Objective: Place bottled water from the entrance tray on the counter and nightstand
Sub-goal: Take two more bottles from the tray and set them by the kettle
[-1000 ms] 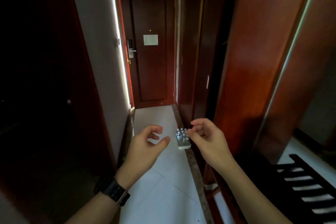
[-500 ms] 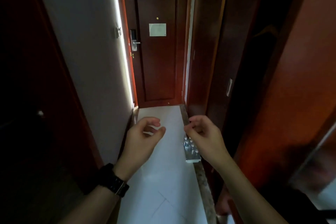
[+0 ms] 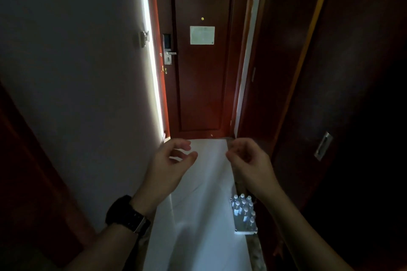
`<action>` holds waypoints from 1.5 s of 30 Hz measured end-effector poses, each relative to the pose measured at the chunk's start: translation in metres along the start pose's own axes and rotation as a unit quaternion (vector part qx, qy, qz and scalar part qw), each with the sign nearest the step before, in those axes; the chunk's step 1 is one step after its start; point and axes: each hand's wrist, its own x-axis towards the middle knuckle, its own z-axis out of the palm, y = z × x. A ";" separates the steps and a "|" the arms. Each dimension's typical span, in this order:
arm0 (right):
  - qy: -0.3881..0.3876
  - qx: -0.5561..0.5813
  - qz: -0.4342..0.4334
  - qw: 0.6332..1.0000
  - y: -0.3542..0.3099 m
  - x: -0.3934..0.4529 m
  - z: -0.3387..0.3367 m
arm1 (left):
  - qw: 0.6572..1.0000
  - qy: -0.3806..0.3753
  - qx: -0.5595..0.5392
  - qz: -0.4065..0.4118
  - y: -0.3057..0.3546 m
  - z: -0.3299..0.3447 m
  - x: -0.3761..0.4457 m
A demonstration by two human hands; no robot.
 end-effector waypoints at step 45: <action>0.366 -0.071 0.554 0.745 0.865 0.243 0.074 | 0.812 -0.550 0.159 -0.114 -0.834 0.542 0.249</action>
